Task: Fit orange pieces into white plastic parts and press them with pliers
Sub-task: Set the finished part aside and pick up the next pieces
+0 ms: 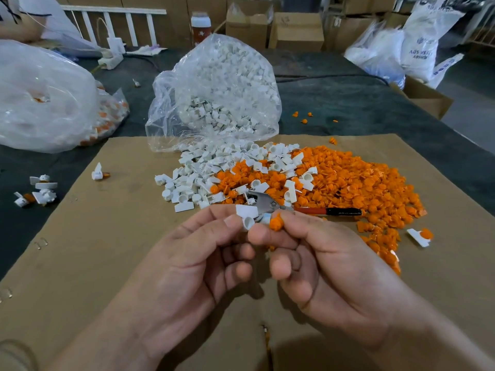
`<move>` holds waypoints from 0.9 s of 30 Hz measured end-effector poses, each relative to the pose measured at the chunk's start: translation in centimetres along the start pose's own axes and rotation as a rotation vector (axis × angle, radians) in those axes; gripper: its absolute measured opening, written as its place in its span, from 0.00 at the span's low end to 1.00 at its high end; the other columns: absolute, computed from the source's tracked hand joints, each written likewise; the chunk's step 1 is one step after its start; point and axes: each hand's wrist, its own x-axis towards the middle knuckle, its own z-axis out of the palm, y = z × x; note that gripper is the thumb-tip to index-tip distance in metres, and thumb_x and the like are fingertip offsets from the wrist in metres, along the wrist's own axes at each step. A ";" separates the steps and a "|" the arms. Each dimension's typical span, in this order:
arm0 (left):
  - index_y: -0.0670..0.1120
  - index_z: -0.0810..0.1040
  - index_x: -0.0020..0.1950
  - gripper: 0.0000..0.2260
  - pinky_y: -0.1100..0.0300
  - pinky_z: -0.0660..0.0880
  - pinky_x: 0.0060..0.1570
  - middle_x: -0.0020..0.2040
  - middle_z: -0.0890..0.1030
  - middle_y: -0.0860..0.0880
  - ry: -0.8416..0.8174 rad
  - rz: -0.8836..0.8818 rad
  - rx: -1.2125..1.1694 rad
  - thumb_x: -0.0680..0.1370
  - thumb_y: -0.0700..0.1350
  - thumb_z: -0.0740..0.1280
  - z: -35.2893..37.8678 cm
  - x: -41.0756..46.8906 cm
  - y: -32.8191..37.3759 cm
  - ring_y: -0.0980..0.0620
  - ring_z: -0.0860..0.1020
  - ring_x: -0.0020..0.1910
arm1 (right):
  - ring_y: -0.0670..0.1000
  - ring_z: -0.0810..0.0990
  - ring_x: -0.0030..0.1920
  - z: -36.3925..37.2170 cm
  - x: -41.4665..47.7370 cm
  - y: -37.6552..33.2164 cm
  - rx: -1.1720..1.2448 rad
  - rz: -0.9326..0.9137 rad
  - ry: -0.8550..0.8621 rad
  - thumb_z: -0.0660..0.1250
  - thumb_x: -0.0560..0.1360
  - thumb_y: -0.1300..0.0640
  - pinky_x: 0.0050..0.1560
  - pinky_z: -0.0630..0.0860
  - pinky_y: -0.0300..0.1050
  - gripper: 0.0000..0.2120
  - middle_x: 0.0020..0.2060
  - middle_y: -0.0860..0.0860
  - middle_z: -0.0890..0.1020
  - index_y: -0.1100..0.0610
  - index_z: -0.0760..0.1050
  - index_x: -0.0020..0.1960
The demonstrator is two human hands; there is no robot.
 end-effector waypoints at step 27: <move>0.42 0.85 0.43 0.13 0.62 0.80 0.33 0.37 0.84 0.40 0.036 0.180 0.118 0.59 0.36 0.77 0.4 -0.1 -1.0 0.49 0.83 0.33 | 0.48 0.80 0.26 0.1 -1.6 1.0 -1.083 -0.543 0.262 0.64 0.77 0.48 0.26 0.80 0.49 0.03 0.29 0.50 0.81 0.43 0.76 0.45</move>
